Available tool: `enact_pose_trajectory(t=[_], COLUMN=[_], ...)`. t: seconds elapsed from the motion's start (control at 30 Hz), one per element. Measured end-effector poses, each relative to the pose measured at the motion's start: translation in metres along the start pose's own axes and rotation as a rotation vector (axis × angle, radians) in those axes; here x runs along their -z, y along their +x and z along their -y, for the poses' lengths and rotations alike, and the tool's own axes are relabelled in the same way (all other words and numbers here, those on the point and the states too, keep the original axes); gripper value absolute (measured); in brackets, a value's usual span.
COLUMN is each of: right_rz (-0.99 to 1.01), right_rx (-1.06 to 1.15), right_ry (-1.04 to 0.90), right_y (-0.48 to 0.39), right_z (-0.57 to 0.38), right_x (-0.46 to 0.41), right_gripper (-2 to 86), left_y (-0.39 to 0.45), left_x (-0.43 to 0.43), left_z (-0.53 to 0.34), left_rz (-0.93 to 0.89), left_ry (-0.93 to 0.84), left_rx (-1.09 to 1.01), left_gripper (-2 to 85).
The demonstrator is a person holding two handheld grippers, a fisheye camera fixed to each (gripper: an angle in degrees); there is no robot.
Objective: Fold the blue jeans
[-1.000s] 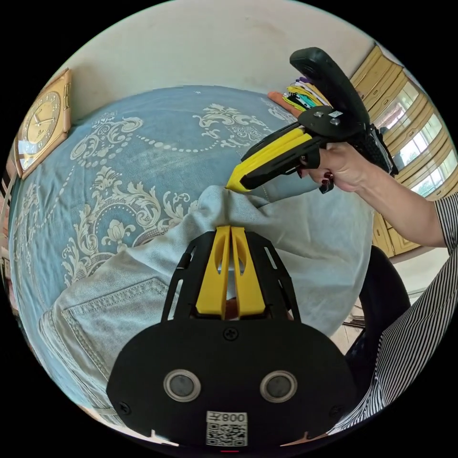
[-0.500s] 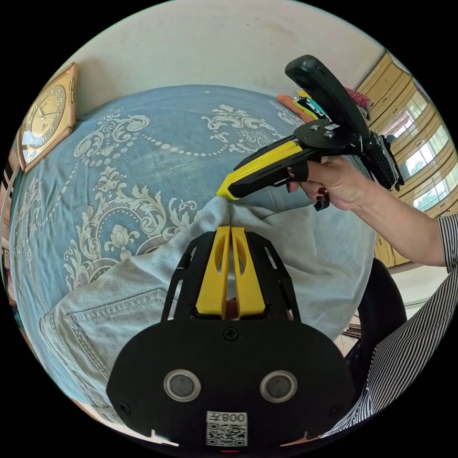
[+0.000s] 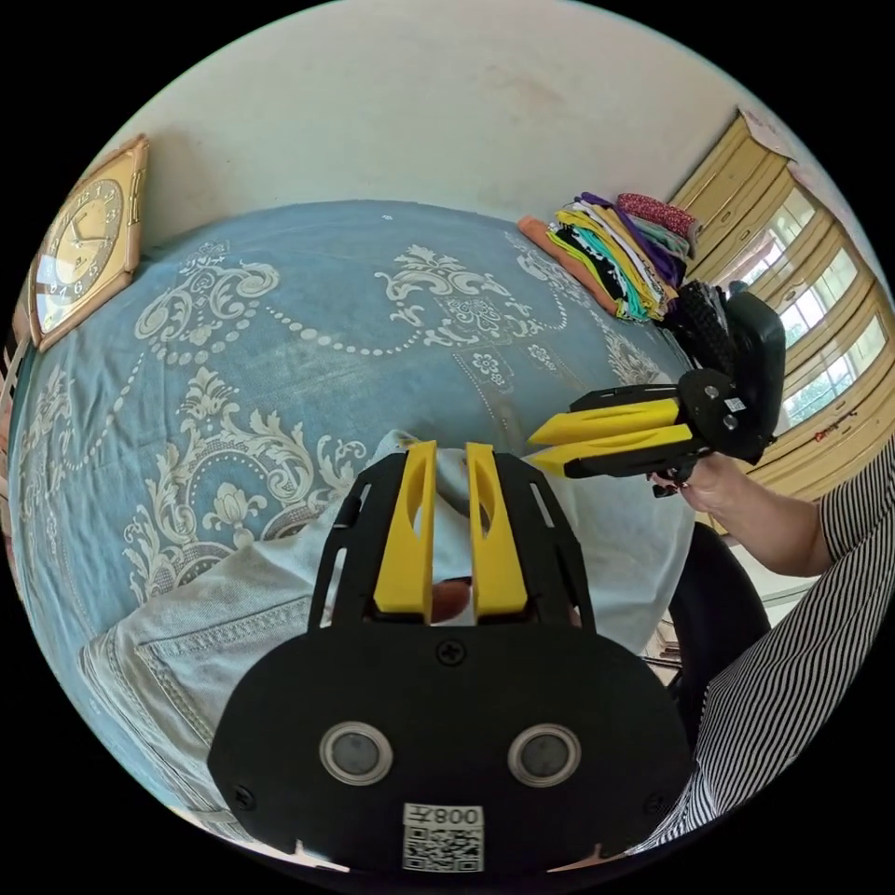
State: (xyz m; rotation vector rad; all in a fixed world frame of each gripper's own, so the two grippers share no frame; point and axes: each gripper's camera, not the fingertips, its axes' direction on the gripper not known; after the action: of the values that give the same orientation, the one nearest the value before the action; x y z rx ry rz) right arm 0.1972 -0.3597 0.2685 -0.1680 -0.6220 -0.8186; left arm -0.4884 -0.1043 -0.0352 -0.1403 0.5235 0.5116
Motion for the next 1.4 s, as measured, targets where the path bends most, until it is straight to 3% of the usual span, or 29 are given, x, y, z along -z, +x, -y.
enact_pose_trajectory(t=[0.1, 0.2, 0.3, 0.43, 0.6, 0.73, 0.9, 1.03, 1.2, 1.3, 1.4], right_rz=[-0.011, 0.001, -0.037, 0.072, 0.039, -0.105, -0.032, -0.031, -0.019, -0.023, 0.016], right_rx=[0.016, 0.028, 0.006, -0.069, -0.115, -0.148, -0.153, -0.115, -0.120, -0.080, -0.057], right_ry=[-0.076, -0.124, -0.051, -0.131, -0.039, 0.025, 0.039, -0.121, 0.005, 0.012, -0.018], right_y=[0.001, 0.002, 0.004, 0.022, 0.024, 0.016, 0.006, -0.005, -0.011, -0.020, -0.021], right_z=[-0.007, -0.011, -0.015, -0.019, -0.024, -0.030, -0.033, -0.034, -0.030, -0.019, -0.008], right_x=[-0.013, -0.020, -0.001, -0.022, 0.001, 0.021, 0.018, -0.020, 0.004, 0.001, -0.010], right_gripper=[5.6, 2.4, 0.8, 0.2, 0.2, -0.1, -0.2, -0.3, -0.1, 0.1, 0.4], left_y=[-0.004, -0.006, -0.006, -0.017, -0.020, -0.031, -0.044, -0.044, -0.064, -0.087, -0.095], left_x=[-0.020, -0.015, 0.001, -0.020, 0.014, 0.035, 0.018, 0.057, 0.096, 0.090, 0.124], left_z=[0.003, 0.004, 0.003, 0.001, -0.015, -0.037, -0.049, -0.072, -0.118, -0.140, -0.166], left_rz=[0.035, 0.030, 0.016, 0.021, 0.021, 0.037, 0.071, 0.104, 0.244, 0.264, 0.290], left_ry=[-0.079, -0.039, 0.061, -0.029, 0.069, 0.115, -0.004, 0.077, 0.111, 0.003, 0.106], left_rx=[0.011, 0.024, 0.040, 0.086, 0.086, 0.129, 0.141, 0.160, 0.239, 0.307, 0.347], left_gripper=[3.5, 2.1, 1.5, 1.6, 2.3, 1.9, 0.6, 0.4, 0.5, 0.9, 2.1])
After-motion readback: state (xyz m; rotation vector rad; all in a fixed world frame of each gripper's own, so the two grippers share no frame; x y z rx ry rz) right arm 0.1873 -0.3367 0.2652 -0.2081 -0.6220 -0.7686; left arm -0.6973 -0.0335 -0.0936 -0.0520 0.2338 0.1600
